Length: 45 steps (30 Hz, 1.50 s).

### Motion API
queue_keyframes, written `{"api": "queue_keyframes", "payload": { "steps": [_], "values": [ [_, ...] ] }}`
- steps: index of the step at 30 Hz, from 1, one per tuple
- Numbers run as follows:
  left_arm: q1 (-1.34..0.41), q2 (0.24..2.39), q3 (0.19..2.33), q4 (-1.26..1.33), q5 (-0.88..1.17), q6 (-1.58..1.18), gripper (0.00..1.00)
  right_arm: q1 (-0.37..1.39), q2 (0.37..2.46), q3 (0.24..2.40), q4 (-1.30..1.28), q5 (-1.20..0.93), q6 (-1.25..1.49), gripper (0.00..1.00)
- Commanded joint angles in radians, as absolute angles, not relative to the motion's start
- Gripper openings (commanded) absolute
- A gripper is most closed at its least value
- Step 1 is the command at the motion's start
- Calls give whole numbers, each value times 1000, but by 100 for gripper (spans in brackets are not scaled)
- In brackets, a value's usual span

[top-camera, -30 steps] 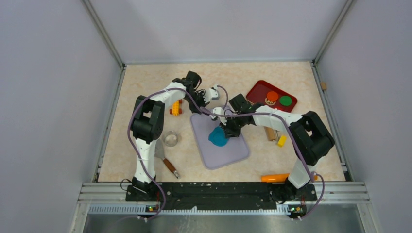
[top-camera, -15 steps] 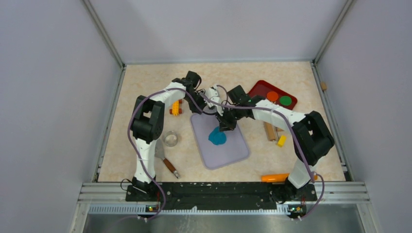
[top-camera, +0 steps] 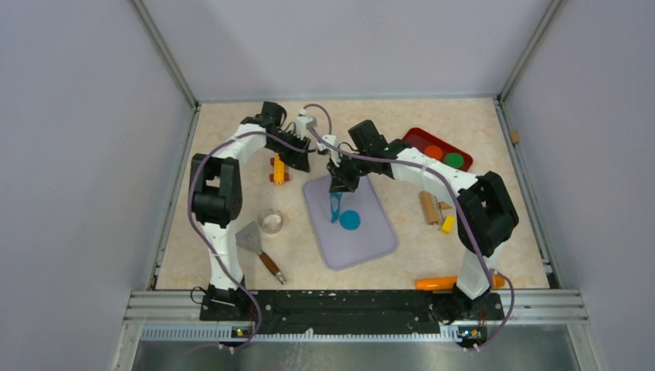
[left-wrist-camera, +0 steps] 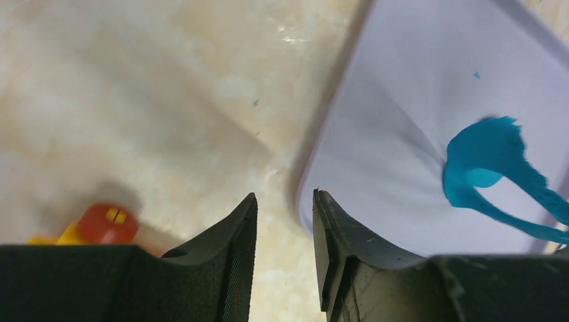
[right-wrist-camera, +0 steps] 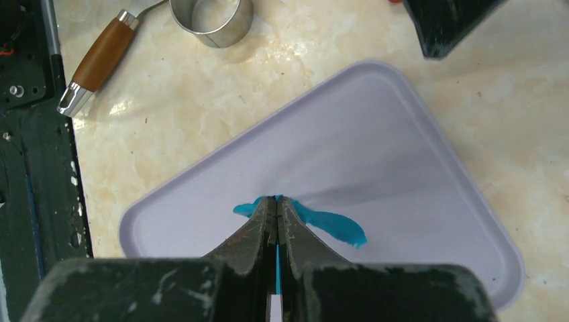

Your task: Roll out the dumpling wrappers from the dough

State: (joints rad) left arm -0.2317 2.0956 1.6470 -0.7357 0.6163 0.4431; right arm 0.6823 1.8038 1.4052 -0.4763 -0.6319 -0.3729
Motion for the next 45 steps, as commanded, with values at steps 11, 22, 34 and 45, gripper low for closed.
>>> {"api": "queue_keyframes", "payload": {
  "steps": [11,22,34,45],
  "values": [
    [-91,1772,1408,-591,684,199,42,696,1954,1606,-396,-572,-365,10],
    [-93,1703,1265,-419,858,-40,98,623,1885,1490,-378,-777,-429,63],
    [-106,1688,1227,-331,792,-185,99,468,1894,1480,-118,-1103,179,62],
    [-137,1675,1304,-406,768,-106,99,374,1820,1294,176,-1221,558,82]
  ]
}}
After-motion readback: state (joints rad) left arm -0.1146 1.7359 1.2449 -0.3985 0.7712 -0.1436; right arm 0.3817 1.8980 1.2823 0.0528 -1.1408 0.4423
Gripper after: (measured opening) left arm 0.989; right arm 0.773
